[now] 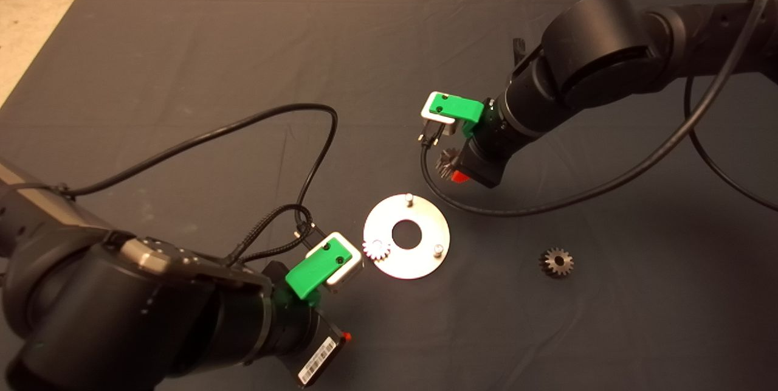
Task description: Install three planetary gears onto the carrier pins
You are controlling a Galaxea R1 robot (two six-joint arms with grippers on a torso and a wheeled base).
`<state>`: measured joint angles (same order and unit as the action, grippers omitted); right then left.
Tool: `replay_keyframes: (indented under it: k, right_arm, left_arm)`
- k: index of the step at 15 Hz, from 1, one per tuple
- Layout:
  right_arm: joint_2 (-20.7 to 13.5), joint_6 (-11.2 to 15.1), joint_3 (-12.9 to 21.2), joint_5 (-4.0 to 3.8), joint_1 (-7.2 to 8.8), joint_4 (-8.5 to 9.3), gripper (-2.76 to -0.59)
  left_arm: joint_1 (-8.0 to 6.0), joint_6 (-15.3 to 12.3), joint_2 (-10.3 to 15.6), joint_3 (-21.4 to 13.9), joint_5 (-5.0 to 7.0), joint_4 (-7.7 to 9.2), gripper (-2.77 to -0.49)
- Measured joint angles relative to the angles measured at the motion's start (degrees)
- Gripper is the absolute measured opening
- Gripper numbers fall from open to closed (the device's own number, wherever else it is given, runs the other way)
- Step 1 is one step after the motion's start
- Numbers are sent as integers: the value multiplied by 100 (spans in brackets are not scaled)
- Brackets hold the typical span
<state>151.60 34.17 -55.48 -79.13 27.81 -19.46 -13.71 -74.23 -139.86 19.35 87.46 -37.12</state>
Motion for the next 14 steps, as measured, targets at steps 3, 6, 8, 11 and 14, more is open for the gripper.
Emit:
replay_keyframes:
  k: [3,6,8,11,14]
  right_arm:
    - [252,3,2,-13,-2,0,-248]
    - [566,4,-24,5,-5,0,-249]
    - [673,3,-117,24,-6,0,-250]
    - [768,-1,-374,-44,-114,0,-250]
    - [825,-8,-408,-48,-340,0,-251]
  left_arm:
    - [-1,0,-2,0,0,-2,-180]
    - [-30,0,0,0,0,0,-180]
    - [-32,3,0,0,2,0,-180]
    - [-174,9,-5,0,-2,0,-180]
    - [-222,11,1,0,2,0,-180]
